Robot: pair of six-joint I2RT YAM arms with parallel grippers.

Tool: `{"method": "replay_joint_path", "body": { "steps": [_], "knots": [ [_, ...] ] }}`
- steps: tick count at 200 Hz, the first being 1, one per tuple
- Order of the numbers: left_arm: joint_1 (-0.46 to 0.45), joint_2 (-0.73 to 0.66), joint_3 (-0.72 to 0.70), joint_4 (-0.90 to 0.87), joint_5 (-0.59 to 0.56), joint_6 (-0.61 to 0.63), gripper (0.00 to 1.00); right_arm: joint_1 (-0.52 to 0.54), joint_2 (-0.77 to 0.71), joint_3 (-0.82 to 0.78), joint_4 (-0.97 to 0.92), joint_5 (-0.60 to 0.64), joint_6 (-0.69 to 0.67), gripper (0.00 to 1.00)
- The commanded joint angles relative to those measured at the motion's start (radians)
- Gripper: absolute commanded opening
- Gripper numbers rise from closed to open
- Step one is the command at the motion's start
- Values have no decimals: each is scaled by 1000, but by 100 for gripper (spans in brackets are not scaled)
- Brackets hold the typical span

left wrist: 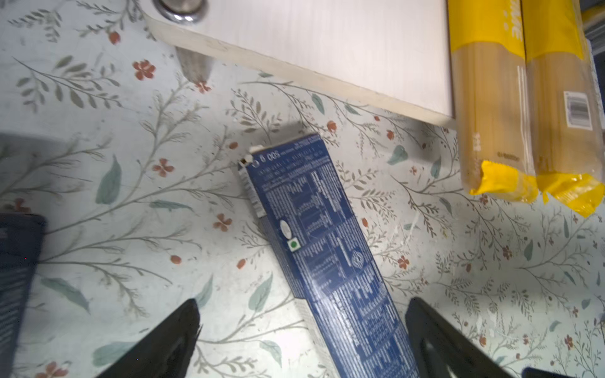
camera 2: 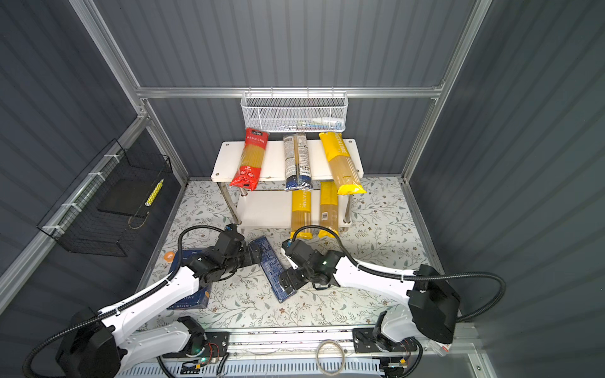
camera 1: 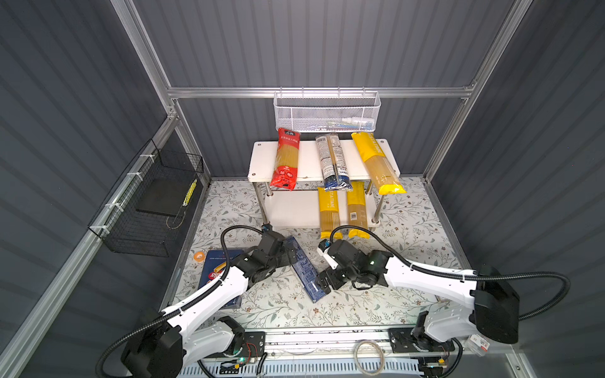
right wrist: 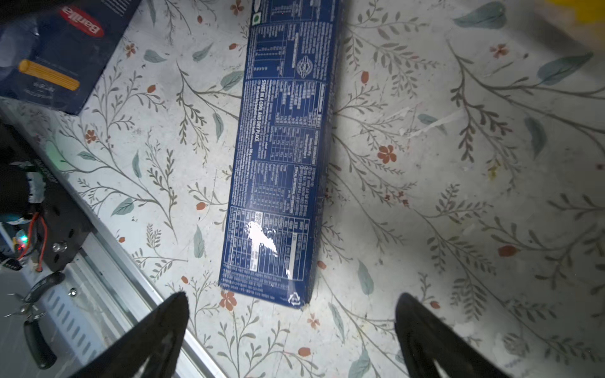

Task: Arrange pasta packages on shelves
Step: Rotate the pasta box at the center of the table, then pick up the pasta box from the center of the table.

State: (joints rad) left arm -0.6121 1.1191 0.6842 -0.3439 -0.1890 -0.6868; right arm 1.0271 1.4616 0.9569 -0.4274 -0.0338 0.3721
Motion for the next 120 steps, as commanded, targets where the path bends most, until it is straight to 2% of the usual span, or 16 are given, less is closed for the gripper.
{"method": "replay_joint_path", "body": {
  "steps": [1,34,70,120],
  "knots": [
    [77,-4,-14,27,46,98,99,39,75,86,-68,43,-39,99],
    [172,12,-33,138,108,181,99,75,197,138,-26,30,-20,99],
    [212,-7,-90,194,125,223,99,96,304,190,-43,86,11,99],
    [279,-85,-214,324,169,259,99,101,374,230,-87,136,5,99]
  ]
}}
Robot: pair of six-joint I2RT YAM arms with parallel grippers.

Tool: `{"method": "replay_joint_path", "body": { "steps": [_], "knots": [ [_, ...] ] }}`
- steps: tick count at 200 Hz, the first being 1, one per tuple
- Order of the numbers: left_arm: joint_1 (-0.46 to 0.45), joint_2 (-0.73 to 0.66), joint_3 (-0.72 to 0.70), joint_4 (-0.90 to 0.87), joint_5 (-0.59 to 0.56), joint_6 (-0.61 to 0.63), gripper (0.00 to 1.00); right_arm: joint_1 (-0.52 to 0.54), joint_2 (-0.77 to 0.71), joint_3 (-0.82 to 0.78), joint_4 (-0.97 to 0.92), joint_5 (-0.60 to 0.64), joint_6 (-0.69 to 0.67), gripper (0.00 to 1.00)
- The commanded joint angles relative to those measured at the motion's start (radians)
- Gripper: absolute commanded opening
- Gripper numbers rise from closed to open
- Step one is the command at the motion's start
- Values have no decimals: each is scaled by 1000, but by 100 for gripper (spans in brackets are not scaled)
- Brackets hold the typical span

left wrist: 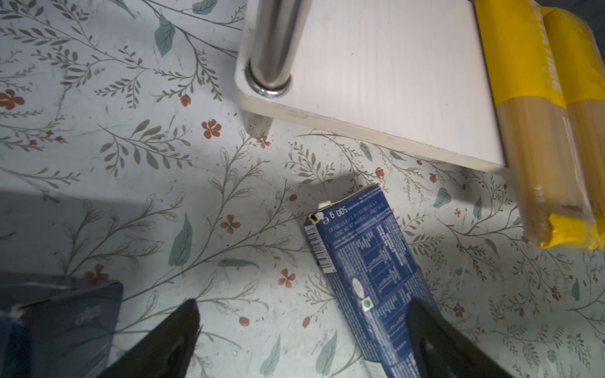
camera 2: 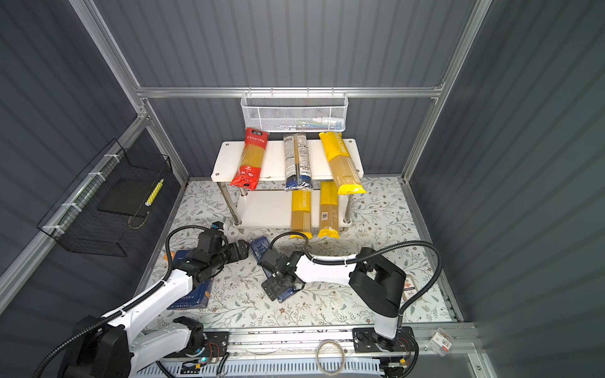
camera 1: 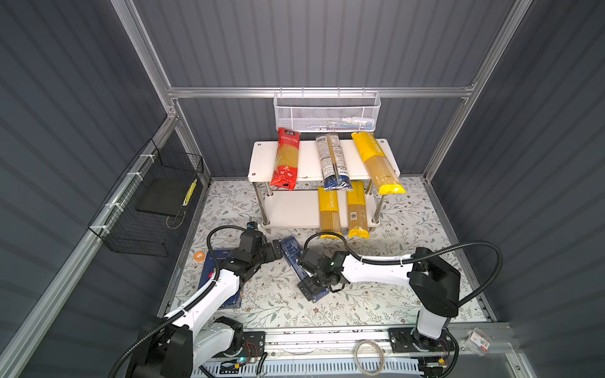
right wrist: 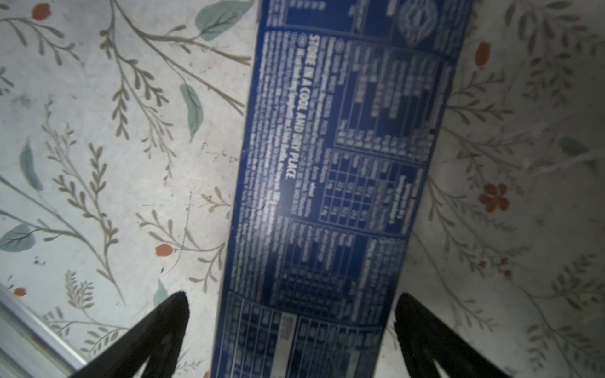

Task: Arrange pasta packages on shelves
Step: Pick up the pasta box from the center of the table.

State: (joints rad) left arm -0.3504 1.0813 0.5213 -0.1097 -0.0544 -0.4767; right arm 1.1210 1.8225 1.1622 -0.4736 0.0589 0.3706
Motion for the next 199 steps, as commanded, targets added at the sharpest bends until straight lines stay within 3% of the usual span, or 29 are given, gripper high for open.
{"method": "replay_joint_path", "body": {
  "steps": [1,50,94,143,199],
  "knots": [
    [18,-50,-53,91,34,51,99,8,13,25,-40,45,7,99],
    [24,-55,-90,104,-18,112,99,12,65,56,-52,48,1,99],
    [36,-44,-85,130,14,154,99,16,87,42,-15,33,15,99],
    [138,15,-77,162,132,145,99,14,116,38,-13,38,25,99],
    [183,18,-116,222,182,115,99,14,79,16,3,29,54,85]
  ]
}}
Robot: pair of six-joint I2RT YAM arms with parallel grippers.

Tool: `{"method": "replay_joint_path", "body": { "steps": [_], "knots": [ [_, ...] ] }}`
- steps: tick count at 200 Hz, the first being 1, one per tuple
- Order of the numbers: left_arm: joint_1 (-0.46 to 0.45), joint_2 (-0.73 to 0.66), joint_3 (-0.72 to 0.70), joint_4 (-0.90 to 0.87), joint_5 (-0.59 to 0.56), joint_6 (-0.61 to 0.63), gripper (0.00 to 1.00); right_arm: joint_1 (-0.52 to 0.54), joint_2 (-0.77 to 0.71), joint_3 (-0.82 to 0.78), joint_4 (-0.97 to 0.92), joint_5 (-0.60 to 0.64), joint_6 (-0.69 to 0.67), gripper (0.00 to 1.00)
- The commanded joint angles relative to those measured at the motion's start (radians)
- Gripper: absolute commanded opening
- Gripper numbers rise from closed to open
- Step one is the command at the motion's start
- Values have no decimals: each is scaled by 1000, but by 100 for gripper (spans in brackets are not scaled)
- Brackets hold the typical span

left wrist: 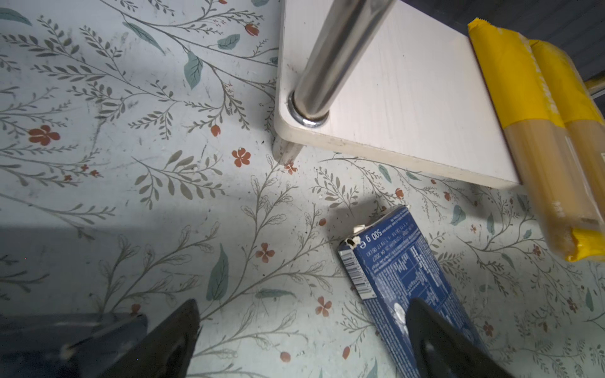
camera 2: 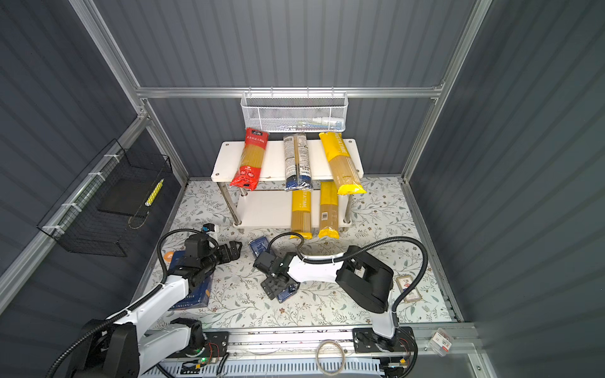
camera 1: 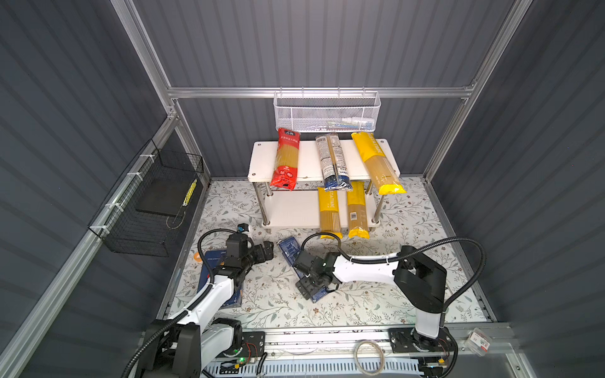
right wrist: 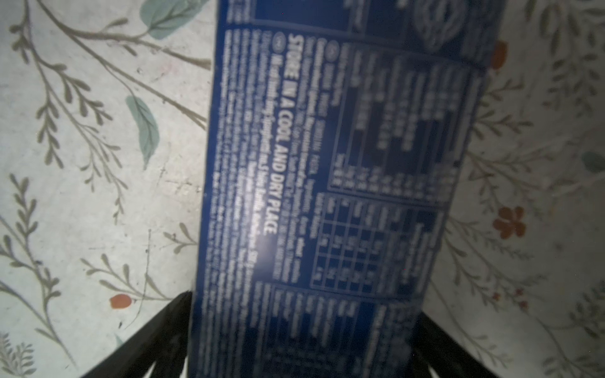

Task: Arrange pasta packages on shelves
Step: Pick up the pasta box from the center of the table.

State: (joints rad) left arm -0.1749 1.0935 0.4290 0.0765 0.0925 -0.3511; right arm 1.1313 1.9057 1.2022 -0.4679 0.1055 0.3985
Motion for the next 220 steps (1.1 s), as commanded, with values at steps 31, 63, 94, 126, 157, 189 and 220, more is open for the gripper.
{"method": "replay_joint_path", "body": {
  "steps": [31,63,94,126,157,189,220],
  "knots": [
    [12,14,-21,37,48,-6,99,3,-31,-45,26,-6,50,78],
    [12,25,-16,37,62,-2,99,4,-51,-52,46,-4,62,71],
    [14,14,-22,38,61,-2,99,4,-84,-66,73,11,92,57],
    [14,6,-26,39,59,-2,99,4,-156,-104,150,23,117,52],
    [14,1,-27,39,59,-2,99,4,-201,-111,174,21,131,52],
    [14,-4,-30,39,59,-2,99,2,-252,-139,235,42,162,47],
    [14,-6,-30,39,61,-2,99,1,-292,-169,314,31,195,44]
  ]
}}
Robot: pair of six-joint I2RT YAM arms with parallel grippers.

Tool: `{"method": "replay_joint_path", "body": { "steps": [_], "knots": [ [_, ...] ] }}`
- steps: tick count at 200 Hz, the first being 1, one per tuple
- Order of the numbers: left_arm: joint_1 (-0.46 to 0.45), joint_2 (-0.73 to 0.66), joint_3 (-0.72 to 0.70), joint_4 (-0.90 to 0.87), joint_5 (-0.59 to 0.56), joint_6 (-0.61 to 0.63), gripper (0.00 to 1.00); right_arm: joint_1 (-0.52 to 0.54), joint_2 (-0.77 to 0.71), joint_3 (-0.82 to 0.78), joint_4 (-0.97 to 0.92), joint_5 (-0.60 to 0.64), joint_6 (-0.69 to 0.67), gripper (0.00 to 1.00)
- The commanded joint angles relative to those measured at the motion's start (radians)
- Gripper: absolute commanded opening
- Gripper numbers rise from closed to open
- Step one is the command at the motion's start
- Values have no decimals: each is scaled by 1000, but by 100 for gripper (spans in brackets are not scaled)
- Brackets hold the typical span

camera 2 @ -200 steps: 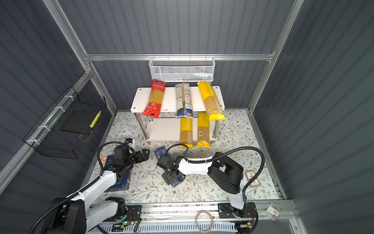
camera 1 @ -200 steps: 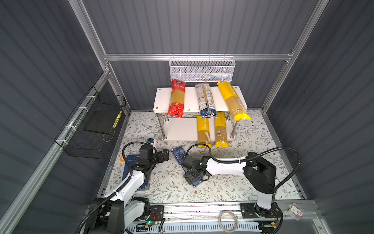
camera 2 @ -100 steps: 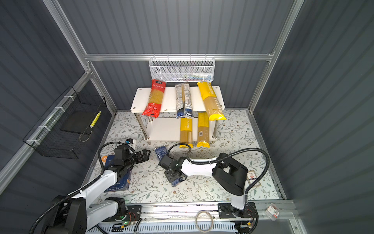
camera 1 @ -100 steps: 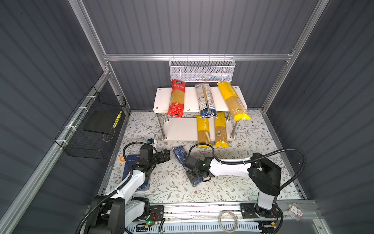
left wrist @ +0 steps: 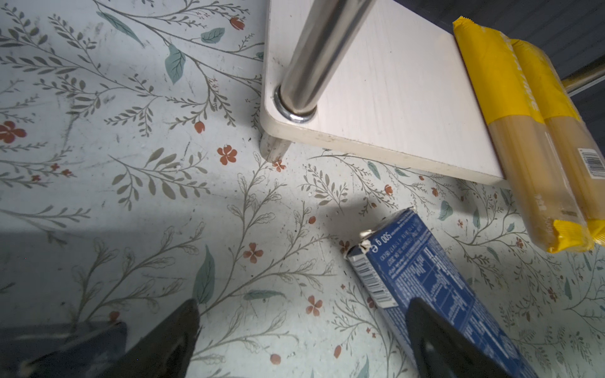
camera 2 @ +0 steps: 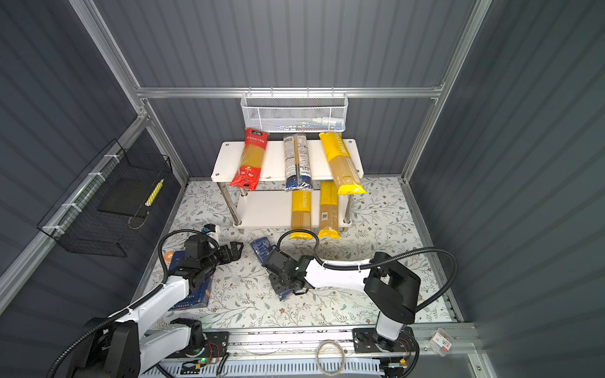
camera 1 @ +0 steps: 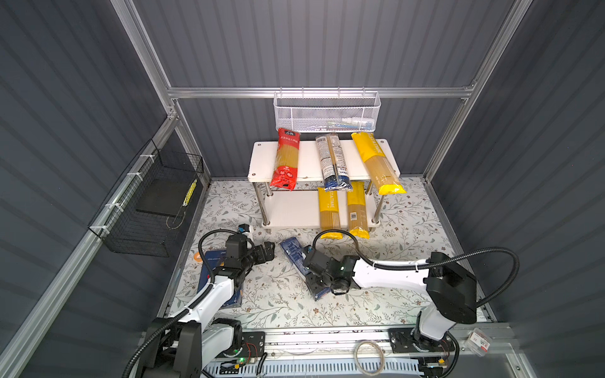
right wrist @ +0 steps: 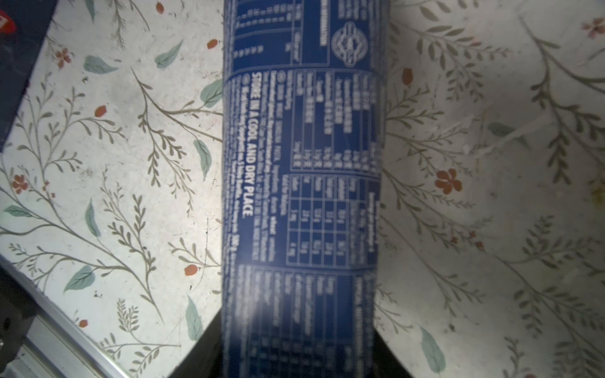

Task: Arrange pasta packages on shelves
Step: Pick up the pasta box from the center of the table.

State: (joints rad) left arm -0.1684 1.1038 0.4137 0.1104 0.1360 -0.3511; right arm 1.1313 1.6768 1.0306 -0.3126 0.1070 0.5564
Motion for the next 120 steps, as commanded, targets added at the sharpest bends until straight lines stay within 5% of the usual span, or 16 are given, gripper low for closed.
{"method": "replay_joint_path", "body": {
  "steps": [1,120],
  "knots": [
    [7,-16,-16,6,17,-2,99,1,-64,2,161,29,38,44],
    [7,-15,-16,7,23,-1,99,-17,-232,-35,159,57,54,44]
  ]
}}
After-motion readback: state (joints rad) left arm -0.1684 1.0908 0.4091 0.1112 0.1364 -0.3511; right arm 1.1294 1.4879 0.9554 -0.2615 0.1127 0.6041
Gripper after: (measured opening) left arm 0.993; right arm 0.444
